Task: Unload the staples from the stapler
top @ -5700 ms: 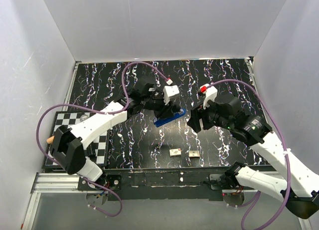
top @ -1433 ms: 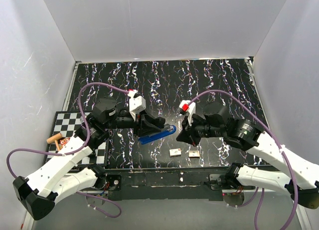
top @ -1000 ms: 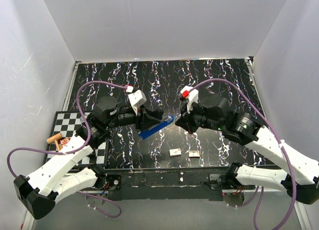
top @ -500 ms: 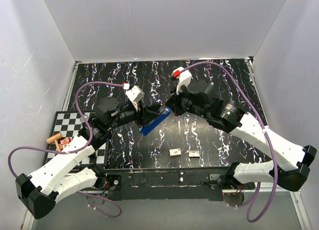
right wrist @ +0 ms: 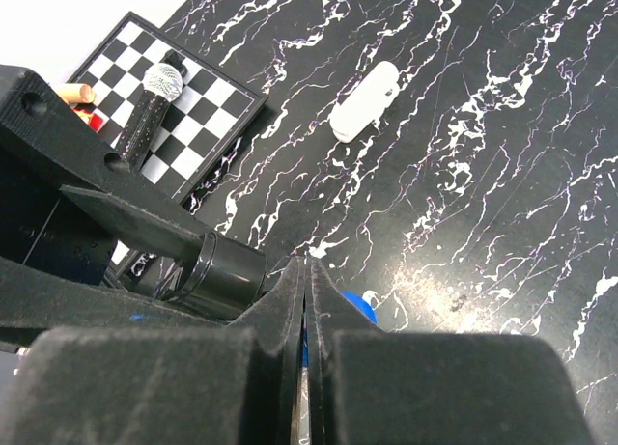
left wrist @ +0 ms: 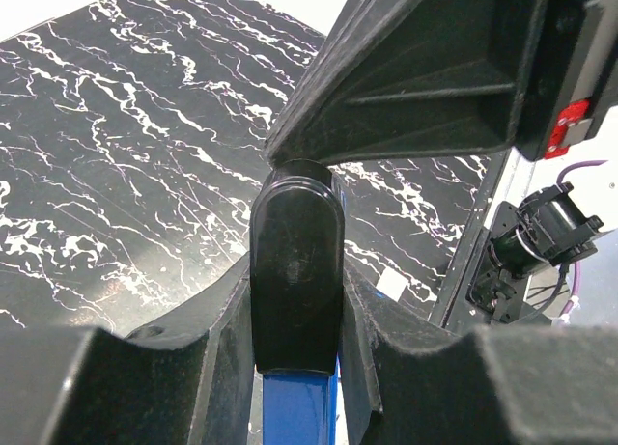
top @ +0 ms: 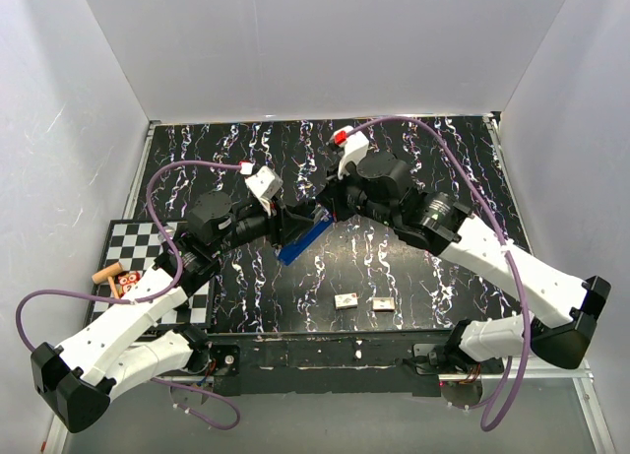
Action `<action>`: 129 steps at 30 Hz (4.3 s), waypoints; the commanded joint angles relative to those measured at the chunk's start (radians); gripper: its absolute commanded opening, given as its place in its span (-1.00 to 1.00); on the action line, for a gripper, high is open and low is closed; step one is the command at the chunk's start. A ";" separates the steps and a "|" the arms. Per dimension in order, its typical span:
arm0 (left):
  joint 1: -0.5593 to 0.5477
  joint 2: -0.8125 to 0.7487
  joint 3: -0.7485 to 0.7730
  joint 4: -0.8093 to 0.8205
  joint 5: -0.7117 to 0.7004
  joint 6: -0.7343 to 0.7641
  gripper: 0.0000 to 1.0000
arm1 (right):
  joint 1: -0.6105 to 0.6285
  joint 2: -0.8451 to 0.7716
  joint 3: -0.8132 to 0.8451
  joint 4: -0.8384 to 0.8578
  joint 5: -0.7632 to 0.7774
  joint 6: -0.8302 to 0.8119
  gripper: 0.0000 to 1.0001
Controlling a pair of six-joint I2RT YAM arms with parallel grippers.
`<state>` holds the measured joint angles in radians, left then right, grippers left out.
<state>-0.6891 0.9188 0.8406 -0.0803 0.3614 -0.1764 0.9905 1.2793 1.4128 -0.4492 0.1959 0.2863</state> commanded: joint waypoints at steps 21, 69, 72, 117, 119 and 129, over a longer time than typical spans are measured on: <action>-0.001 -0.049 -0.017 0.177 -0.151 -0.072 -1.00 | 0.005 -0.009 -0.228 0.148 -0.003 0.097 -0.97; 0.000 0.141 0.023 0.441 -0.478 -0.195 -1.00 | -0.003 0.106 -0.558 0.733 -0.217 0.117 -0.97; -0.001 0.161 0.029 0.453 -0.483 -0.189 -1.00 | -0.004 0.115 -0.563 0.747 -0.223 0.113 -0.97; -0.001 0.174 0.097 0.324 -0.473 -0.112 -1.00 | -0.038 0.114 -0.597 0.851 -0.337 0.103 -0.97; -0.001 0.151 0.101 0.298 -0.466 -0.112 -1.00 | -0.038 0.095 -0.597 0.825 -0.319 0.096 -0.97; -0.001 0.054 0.098 0.211 -0.372 -0.124 -1.00 | -0.038 0.000 -0.561 0.655 -0.175 0.022 -0.97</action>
<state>-0.6895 1.0367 0.8845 0.1257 -0.0574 -0.2897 0.9447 1.3392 0.8024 0.2832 -0.0677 0.3569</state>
